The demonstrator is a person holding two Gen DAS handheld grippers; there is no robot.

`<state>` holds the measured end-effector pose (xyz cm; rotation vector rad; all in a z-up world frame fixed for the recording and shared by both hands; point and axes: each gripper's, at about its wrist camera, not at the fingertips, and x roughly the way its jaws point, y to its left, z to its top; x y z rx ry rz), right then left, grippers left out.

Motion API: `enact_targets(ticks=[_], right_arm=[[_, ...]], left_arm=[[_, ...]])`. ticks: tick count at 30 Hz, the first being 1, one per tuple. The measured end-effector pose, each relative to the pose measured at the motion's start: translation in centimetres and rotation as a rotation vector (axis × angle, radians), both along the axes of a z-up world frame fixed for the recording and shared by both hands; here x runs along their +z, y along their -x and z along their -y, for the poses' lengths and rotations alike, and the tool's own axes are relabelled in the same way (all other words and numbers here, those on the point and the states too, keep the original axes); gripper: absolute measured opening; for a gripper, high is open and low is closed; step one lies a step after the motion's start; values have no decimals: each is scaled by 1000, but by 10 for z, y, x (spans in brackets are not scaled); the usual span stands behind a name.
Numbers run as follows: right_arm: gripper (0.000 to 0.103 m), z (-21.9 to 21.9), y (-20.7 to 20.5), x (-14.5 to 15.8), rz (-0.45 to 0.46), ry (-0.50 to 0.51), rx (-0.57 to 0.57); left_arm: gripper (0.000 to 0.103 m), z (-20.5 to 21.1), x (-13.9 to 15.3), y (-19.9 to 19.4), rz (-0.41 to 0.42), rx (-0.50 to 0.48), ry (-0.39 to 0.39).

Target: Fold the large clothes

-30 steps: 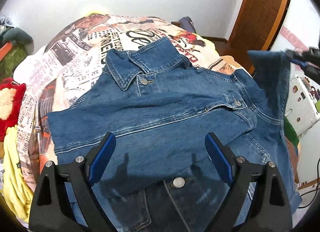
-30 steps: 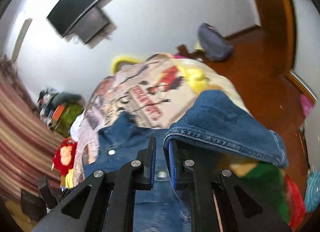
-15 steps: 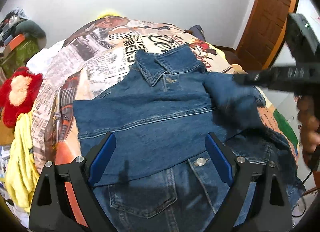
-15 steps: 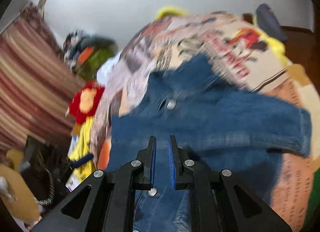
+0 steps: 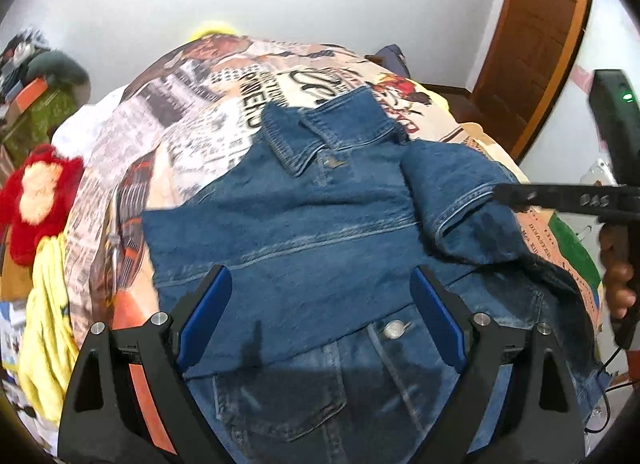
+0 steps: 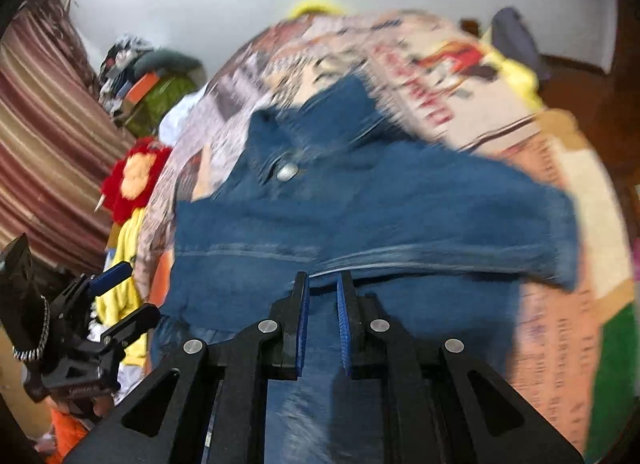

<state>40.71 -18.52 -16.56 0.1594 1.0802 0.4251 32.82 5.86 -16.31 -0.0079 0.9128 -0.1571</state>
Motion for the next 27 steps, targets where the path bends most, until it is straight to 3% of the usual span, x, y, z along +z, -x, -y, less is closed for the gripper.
enact_targets(ticks=[4, 8, 15, 20, 24, 26, 27], right_arm=[[10, 45, 5, 18, 79, 66, -61], [10, 87, 9, 18, 105, 123, -123], [10, 136, 11, -14, 28, 130, -187], [10, 147, 14, -41, -36, 81, -203], [10, 142, 10, -64, -113, 29, -192], [10, 134, 8, -72, -131, 27, -172], [10, 129, 7, -77, -138, 32, -156]], left_arm=[[91, 30, 8, -17, 14, -50, -27], [91, 66, 12, -38, 9, -119, -34], [91, 136, -2, -76, -38, -262, -88], [91, 178, -43, -103, -114, -335, -221], [91, 187, -59, -113, -70, -319, -295], [85, 184, -58, -116, -33, -305, -277], [75, 182, -58, -117, -25, -305, -267]])
